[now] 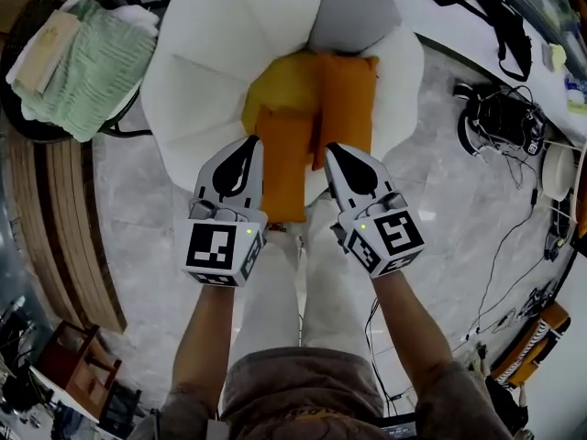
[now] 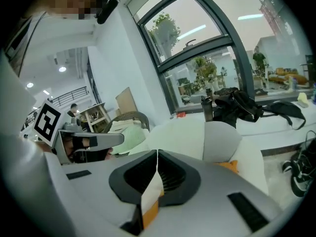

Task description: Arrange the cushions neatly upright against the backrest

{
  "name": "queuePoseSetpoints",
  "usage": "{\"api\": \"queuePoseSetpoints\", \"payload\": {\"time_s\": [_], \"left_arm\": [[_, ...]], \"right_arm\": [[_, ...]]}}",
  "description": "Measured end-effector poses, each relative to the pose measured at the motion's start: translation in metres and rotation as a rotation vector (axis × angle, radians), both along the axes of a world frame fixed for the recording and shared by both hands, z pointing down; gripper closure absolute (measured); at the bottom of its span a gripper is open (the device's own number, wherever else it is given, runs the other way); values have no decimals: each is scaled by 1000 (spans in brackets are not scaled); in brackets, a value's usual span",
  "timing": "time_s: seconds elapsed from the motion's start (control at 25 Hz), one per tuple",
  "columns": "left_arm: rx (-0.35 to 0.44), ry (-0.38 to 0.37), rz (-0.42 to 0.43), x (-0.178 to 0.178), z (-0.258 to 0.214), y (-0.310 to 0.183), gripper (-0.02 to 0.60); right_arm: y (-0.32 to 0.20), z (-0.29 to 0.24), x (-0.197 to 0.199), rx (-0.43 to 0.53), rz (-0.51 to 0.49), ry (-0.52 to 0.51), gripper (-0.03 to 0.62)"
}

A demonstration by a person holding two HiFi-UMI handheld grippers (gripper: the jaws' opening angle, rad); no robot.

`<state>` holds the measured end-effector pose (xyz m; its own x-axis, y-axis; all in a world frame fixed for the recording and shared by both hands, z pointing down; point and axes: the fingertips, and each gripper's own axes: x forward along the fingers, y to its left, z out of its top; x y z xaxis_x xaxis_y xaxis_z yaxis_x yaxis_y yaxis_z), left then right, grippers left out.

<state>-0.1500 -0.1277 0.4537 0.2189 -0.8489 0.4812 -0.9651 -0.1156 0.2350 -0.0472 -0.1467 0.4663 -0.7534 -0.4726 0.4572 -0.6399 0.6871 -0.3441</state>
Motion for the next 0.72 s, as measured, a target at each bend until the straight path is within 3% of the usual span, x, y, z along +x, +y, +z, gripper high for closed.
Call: {"api": "queuePoseSetpoints", "payload": {"time_s": [0.36,0.72], "left_arm": [[-88,19,9,12,102,33,577],[-217,-23,49,17,150,41,574]], "right_arm": [[36,98,-8,-96,-13,20,572],[42,142,-11,-166,-30,44,571]]}}
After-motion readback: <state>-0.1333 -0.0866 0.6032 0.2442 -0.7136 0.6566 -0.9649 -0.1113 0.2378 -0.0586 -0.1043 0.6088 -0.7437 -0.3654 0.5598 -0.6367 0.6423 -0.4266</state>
